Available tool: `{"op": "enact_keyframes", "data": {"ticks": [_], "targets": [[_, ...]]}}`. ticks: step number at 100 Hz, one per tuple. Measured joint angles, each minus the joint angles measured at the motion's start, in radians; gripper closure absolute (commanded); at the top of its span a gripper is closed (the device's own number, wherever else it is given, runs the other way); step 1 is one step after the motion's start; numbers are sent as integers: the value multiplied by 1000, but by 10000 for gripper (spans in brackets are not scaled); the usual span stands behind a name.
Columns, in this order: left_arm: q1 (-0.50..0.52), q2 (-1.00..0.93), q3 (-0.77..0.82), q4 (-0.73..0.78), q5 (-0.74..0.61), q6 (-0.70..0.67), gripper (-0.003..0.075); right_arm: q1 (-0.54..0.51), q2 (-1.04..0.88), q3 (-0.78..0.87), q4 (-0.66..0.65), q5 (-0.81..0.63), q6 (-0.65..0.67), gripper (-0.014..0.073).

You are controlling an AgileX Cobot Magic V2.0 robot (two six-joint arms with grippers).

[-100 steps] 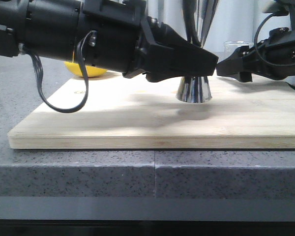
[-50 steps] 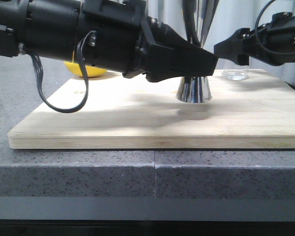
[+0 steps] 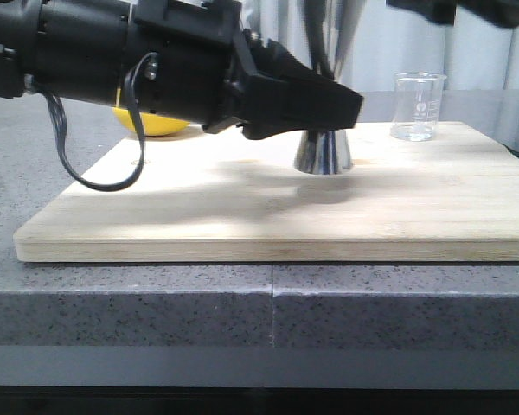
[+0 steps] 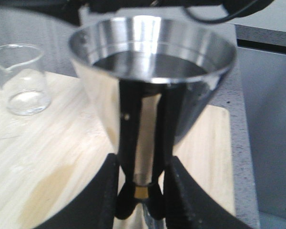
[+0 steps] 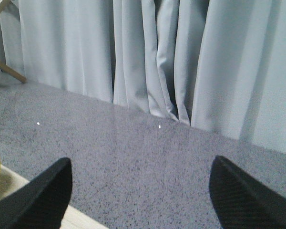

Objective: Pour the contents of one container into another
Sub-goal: 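Move the held jigger back toward the lemon and lower it with the left gripper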

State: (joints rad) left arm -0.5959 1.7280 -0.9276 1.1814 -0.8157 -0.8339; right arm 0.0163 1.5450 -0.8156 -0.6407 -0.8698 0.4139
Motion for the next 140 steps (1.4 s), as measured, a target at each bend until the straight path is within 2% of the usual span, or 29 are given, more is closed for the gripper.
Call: {"op": "enact_keyframes", "data": {"ticks": [34, 69, 116, 140], "targets": [[96, 0, 0, 0, -12, 0, 741, 0, -142, 0, 0, -11, 0, 57], [178, 0, -2, -34, -16, 0, 741, 0, -174, 0, 0, -17, 18, 57], [181, 16, -2, -38, -16, 3, 741, 0, -174, 0, -2, -17, 46, 57], [181, 20, -2, -75, -16, 69, 741, 0, -174, 0, -2, -17, 50, 57]]}}
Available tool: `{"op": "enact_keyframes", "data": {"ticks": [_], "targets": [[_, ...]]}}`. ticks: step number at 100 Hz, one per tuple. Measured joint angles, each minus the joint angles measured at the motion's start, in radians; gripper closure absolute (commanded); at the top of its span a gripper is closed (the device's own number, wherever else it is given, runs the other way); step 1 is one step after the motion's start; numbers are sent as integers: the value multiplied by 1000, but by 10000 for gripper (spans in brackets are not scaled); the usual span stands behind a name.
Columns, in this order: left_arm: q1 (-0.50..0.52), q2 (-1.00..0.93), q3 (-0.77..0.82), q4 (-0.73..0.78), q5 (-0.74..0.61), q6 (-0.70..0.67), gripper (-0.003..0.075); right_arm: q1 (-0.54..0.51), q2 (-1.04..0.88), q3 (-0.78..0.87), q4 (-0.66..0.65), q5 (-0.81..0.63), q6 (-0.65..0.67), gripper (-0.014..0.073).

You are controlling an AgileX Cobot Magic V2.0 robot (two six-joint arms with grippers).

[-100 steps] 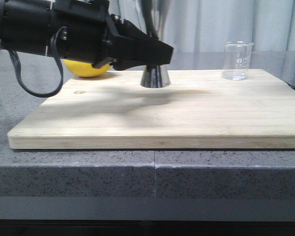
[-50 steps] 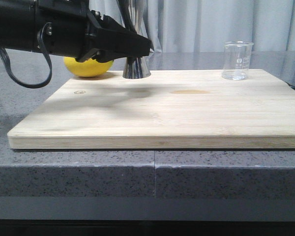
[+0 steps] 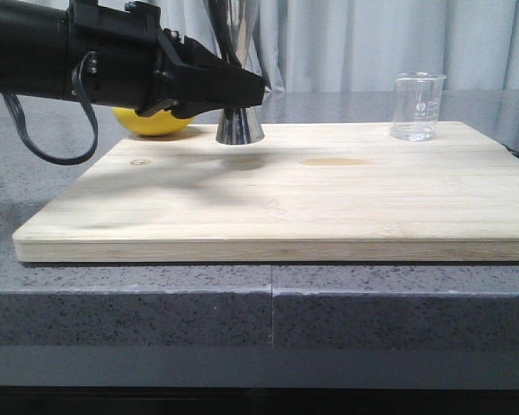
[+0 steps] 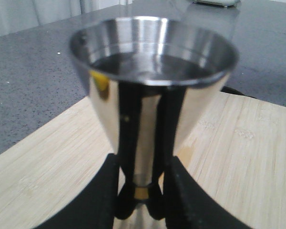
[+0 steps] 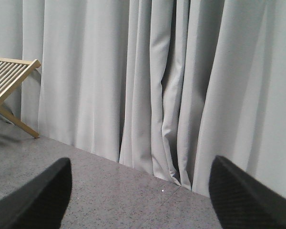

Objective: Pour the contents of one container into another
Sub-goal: 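Move the held jigger back toward the lemon and lower it with the left gripper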

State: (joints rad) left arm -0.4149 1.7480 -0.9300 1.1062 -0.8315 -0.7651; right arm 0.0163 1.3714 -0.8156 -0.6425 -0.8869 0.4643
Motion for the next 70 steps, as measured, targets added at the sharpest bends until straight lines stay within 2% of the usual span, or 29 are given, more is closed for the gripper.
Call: {"op": "enact_keyframes", "data": {"ticks": [70], "targets": [[0, 44, 0, -14, 0, 9, 741, 0, 0, 0, -6, -2, 0, 57]]}}
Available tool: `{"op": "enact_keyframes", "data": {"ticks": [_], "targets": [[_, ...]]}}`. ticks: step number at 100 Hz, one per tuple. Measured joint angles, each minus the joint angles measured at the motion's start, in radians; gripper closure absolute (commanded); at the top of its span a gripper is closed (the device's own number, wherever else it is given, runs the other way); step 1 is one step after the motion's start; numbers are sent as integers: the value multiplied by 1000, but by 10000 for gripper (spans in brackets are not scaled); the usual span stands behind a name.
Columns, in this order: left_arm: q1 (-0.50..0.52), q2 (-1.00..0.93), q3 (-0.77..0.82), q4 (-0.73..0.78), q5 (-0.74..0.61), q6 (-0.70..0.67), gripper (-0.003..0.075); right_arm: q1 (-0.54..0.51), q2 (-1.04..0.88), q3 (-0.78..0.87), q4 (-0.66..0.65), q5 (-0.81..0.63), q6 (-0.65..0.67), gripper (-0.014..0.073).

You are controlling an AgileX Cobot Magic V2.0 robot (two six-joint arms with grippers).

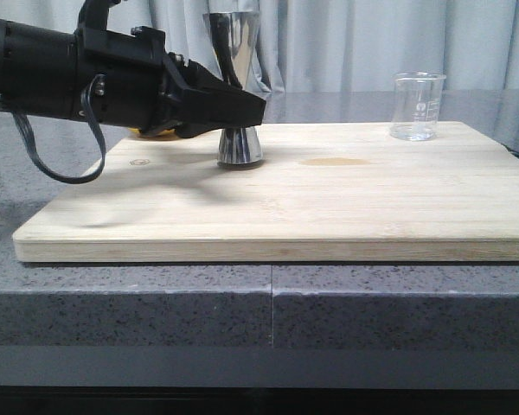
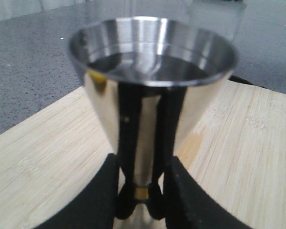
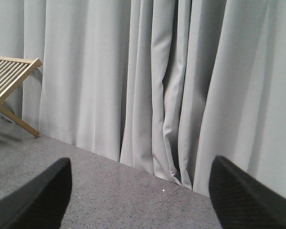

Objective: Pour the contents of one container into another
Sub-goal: 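Move the held jigger back toward the lemon and lower it with the left gripper, then set the jigger down on the board beside the lemon with the left gripper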

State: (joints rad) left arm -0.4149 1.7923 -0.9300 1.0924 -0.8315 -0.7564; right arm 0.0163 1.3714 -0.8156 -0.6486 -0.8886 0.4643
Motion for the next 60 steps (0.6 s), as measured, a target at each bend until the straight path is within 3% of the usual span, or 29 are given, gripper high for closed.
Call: {"op": "enact_keyframes", "data": {"ticks": [60], "targets": [[0, 26, -5, -13, -12, 0, 741, 0, 0, 0, 0, -4, 4, 57]]}}
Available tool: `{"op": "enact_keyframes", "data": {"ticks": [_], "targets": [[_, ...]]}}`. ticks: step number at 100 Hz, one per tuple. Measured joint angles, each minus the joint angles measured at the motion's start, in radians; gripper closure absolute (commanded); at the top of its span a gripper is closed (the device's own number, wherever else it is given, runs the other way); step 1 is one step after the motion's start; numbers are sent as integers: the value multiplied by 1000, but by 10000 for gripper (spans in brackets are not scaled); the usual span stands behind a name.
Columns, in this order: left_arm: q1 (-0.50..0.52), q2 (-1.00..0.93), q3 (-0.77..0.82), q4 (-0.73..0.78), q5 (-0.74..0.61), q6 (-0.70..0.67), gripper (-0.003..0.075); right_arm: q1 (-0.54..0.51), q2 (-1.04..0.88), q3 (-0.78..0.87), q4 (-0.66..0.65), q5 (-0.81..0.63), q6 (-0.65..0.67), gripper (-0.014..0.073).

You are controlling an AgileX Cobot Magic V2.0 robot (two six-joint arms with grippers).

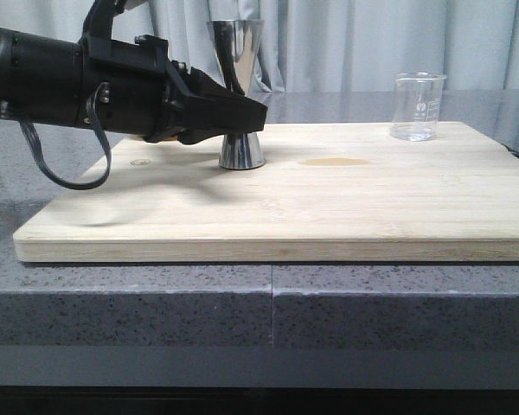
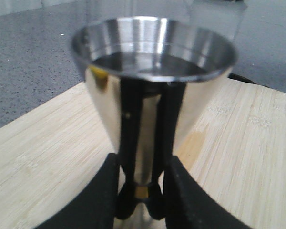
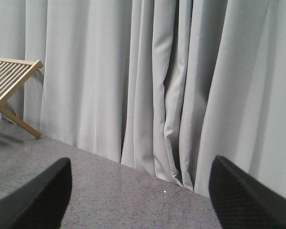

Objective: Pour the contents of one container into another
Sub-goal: 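Set the jigger down on the board beside the lemon with the left gripper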

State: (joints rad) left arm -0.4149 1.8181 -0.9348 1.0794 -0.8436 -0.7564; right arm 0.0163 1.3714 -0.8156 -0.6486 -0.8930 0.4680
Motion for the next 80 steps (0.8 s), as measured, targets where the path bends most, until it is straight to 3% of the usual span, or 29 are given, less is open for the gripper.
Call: {"op": "enact_keyframes", "data": {"ticks": [69, 80], "targets": [[0, 0, -1, 0, 0, 0, 738, 0, 0, 0, 0, -2, 0, 57], [0, 0, -1, 2, 0, 0, 661, 0, 0, 0, 0, -2, 0, 57]]}}
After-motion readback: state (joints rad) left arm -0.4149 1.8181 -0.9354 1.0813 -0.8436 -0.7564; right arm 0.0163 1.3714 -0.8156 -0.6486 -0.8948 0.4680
